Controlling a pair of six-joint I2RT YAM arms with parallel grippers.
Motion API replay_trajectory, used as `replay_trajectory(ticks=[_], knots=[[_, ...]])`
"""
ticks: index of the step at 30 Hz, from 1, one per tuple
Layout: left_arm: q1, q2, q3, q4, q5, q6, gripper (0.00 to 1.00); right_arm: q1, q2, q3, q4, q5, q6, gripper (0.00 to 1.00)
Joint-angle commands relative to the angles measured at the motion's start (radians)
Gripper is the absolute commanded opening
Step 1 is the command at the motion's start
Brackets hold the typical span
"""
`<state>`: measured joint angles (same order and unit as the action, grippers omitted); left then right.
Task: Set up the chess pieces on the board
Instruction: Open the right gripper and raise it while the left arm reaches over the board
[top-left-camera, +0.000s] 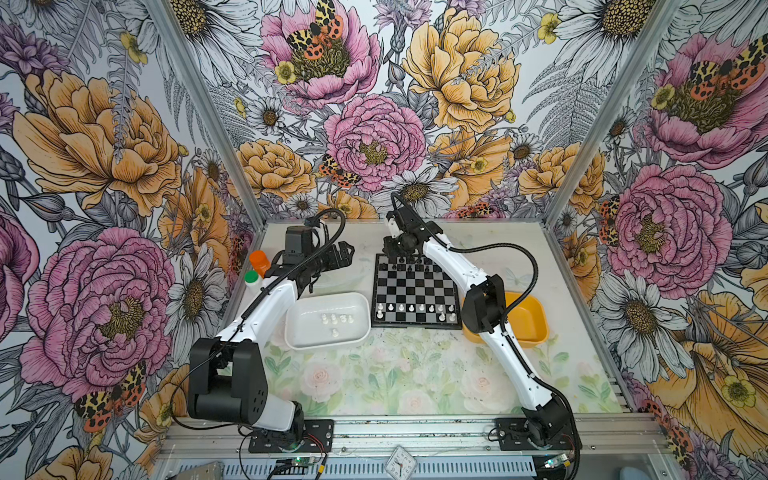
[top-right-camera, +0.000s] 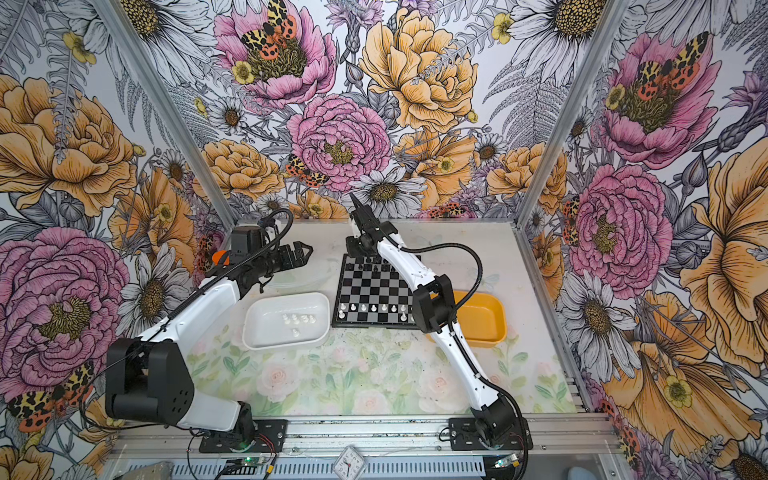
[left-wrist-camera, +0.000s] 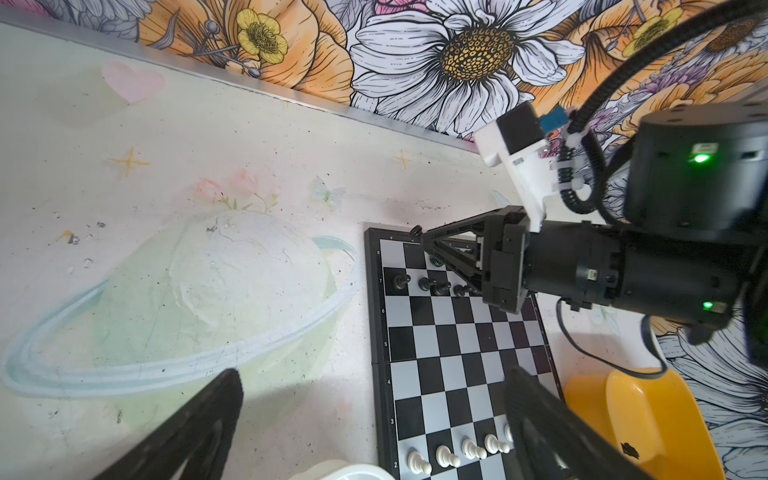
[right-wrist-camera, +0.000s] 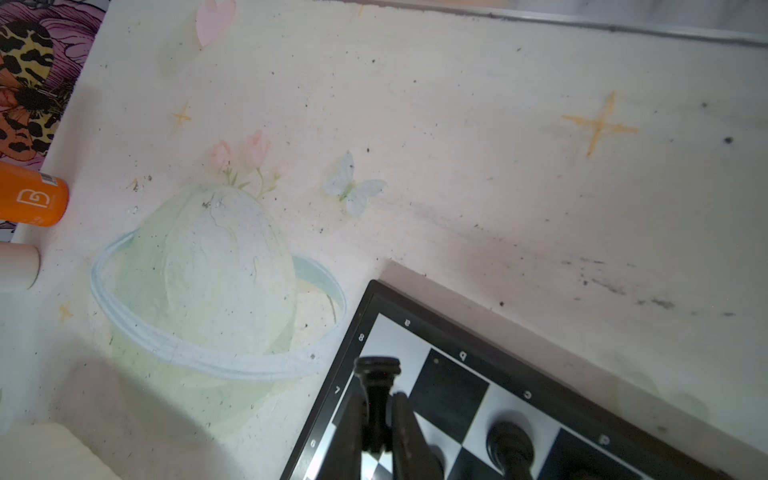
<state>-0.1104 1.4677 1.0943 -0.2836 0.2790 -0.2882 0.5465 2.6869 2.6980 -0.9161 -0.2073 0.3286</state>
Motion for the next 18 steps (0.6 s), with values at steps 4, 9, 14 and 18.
replay_trajectory(ticks=[4,9,14,18], knots=[[0.022,0.007,-0.002,0.024,0.040,-0.001,0.97,0.004,-0.201,-0.114,-0.037,0.000,-0.048,0.14],[-0.011,0.028,-0.014,0.053,0.088,-0.036,0.93,0.004,-0.329,-0.248,-0.048,-0.022,-0.051,0.12],[-0.082,0.053,0.009,0.057,0.101,-0.036,0.91,-0.004,-0.487,-0.454,-0.056,-0.013,-0.065,0.11],[-0.138,0.069,0.017,0.074,0.115,-0.042,0.92,-0.021,-0.626,-0.629,-0.056,-0.014,-0.074,0.11]])
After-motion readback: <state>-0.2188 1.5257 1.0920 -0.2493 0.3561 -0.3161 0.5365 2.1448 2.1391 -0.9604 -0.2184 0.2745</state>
